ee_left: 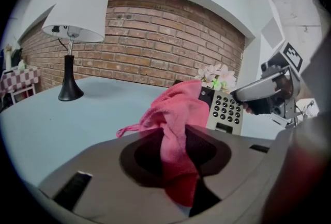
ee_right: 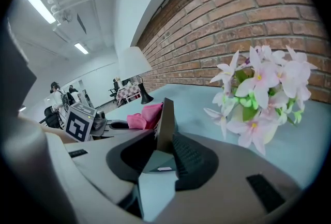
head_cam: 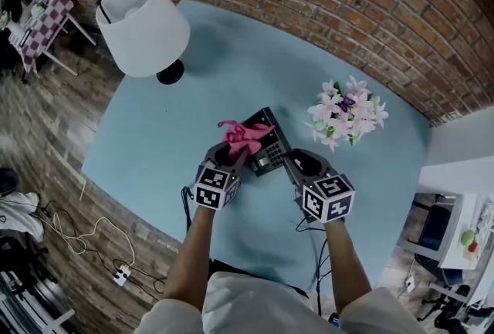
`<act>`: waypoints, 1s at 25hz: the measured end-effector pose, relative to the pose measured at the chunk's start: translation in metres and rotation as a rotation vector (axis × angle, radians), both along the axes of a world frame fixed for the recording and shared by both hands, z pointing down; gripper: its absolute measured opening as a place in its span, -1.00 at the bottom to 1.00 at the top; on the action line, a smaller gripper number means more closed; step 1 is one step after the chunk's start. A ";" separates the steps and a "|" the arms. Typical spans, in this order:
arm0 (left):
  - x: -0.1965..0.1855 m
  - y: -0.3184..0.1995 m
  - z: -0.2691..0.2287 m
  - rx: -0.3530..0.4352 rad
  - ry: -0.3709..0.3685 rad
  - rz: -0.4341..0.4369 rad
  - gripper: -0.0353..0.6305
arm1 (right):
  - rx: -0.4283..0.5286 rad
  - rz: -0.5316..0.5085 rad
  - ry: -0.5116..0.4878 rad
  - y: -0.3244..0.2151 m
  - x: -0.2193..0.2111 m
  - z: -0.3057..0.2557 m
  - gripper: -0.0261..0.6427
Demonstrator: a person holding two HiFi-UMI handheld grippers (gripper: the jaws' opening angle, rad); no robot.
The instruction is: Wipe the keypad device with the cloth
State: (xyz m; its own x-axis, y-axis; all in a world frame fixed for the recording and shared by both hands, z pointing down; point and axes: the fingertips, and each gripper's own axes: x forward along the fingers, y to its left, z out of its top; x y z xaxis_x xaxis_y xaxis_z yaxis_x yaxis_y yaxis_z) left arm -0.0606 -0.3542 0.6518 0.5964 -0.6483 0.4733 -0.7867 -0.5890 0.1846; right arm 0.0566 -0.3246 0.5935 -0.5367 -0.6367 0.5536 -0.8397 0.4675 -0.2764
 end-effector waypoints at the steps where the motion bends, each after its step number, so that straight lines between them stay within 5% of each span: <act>1: 0.003 0.006 0.000 -0.004 0.007 0.005 -0.43 | 0.001 0.000 0.000 0.000 0.000 0.000 -0.50; 14: 0.034 0.059 -0.006 -0.062 0.089 0.049 -0.43 | 0.008 -0.022 -0.015 0.002 -0.001 -0.001 -0.51; 25: 0.054 0.058 -0.029 -0.036 0.093 0.132 -0.44 | 0.055 -0.177 -0.116 0.011 -0.003 -0.005 -0.52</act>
State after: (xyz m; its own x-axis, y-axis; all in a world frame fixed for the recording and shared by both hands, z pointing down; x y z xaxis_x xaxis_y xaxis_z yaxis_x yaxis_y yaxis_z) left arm -0.0068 -0.2960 0.6231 0.7175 -0.5449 0.4340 -0.6816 -0.6777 0.2760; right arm 0.0540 -0.3133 0.5882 -0.7009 -0.5548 0.4483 -0.7073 0.6218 -0.3363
